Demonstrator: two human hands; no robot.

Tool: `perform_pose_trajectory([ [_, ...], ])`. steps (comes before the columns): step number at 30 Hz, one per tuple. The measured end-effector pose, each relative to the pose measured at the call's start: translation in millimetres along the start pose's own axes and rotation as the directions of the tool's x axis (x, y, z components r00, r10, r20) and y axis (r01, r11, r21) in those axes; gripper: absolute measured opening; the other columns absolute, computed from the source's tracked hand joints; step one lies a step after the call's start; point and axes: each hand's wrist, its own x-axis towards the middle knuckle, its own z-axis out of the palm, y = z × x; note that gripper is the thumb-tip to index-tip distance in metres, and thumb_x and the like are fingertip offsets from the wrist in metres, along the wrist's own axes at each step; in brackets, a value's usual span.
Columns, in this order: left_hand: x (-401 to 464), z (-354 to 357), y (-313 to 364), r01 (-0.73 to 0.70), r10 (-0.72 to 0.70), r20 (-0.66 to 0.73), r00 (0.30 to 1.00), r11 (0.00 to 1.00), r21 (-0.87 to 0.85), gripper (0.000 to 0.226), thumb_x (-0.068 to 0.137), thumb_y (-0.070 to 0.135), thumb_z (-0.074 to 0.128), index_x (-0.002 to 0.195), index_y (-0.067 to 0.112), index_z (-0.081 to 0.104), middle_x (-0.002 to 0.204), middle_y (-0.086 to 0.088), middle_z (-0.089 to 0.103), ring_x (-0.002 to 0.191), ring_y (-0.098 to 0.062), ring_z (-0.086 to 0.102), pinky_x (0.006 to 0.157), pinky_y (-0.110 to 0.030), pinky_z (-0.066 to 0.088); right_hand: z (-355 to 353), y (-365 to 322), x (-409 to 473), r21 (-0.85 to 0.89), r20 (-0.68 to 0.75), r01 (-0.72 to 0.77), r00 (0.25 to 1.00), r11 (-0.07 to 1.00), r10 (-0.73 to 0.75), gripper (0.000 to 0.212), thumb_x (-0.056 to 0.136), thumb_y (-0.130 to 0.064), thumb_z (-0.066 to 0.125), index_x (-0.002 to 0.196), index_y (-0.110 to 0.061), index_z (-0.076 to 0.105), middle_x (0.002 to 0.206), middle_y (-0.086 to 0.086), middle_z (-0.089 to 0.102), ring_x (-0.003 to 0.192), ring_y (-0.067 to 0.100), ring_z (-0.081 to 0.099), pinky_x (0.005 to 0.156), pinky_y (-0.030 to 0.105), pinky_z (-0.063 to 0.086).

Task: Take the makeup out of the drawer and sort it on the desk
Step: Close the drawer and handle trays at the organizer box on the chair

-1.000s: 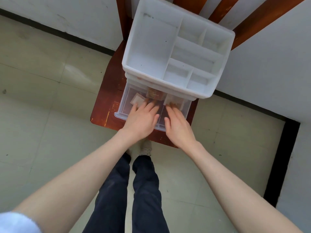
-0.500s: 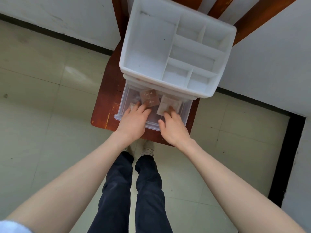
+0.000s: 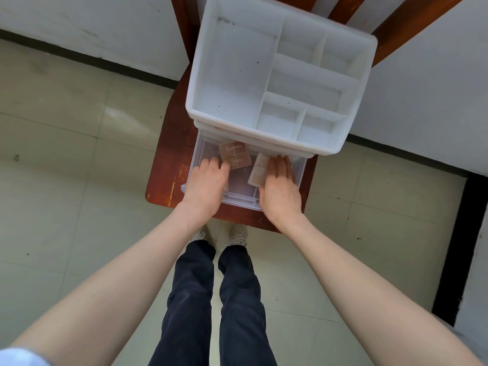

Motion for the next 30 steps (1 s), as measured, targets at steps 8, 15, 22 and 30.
perform_pose_trajectory([
  [8, 5.5, -4.3, -2.7, -0.040, 0.037, -0.063, 0.997, 0.998, -0.043, 0.026, 0.087, 0.005, 0.051, 0.113, 0.006, 0.055, 0.112, -0.012, 0.055, 0.106, -0.029, 0.043, 0.078, -0.032, 0.028, -1.5, -2.2, -6.3, 0.019, -0.012, -0.030, 0.999, 0.999, 0.030, 0.055, 0.088, -0.009, 0.056, 0.137, -0.003, 0.033, 0.132, 0.016, 0.036, 0.116, 0.033, 0.042, 0.100, 0.040, 0.035],
  [15, 29.3, 3.8, 4.2, 0.011, -0.063, -0.143, 0.988, 0.941, -0.339, 0.035, 0.084, 0.006, 0.059, 0.119, 0.004, 0.055, 0.132, -0.014, 0.045, 0.120, -0.034, 0.042, 0.092, -0.043, 0.042, -4.0, -6.3, -3.0, 0.003, -0.063, -0.036, 0.997, 0.999, 0.036, 0.034, 0.092, -0.011, 0.051, 0.126, -0.004, 0.048, 0.127, 0.014, 0.039, 0.114, 0.032, 0.042, 0.095, 0.040, 0.037],
  [22, 28.2, 7.7, 10.1, 0.102, -0.133, -0.094, 0.987, 0.956, -0.276, 0.037, 0.084, 0.015, 0.061, 0.119, 0.008, 0.053, 0.129, -0.017, 0.040, 0.119, -0.036, 0.035, 0.094, -0.043, 0.034, -7.6, -2.7, -4.8, 0.077, -0.046, -0.010, 0.999, 0.997, 0.014, 0.030, 0.096, -0.015, 0.046, 0.124, -0.006, 0.047, 0.124, 0.014, 0.049, 0.114, 0.031, 0.046, 0.095, 0.037, 0.037],
  [30, 15.3, 1.4, 17.2, 0.059, -0.119, -0.082, 0.990, 0.850, -0.523, 0.033, 0.086, 0.009, 0.057, 0.117, 0.004, 0.049, 0.117, -0.020, 0.044, 0.105, -0.034, 0.047, 0.088, -0.038, 0.044, -19.2, 1.1, -13.6, 0.161, 0.037, -0.001, 0.999, 0.987, -0.005, 0.026, 0.095, -0.019, 0.048, 0.114, -0.003, 0.055, 0.114, 0.015, 0.055, 0.109, 0.032, 0.050, 0.087, 0.037, 0.039],
])
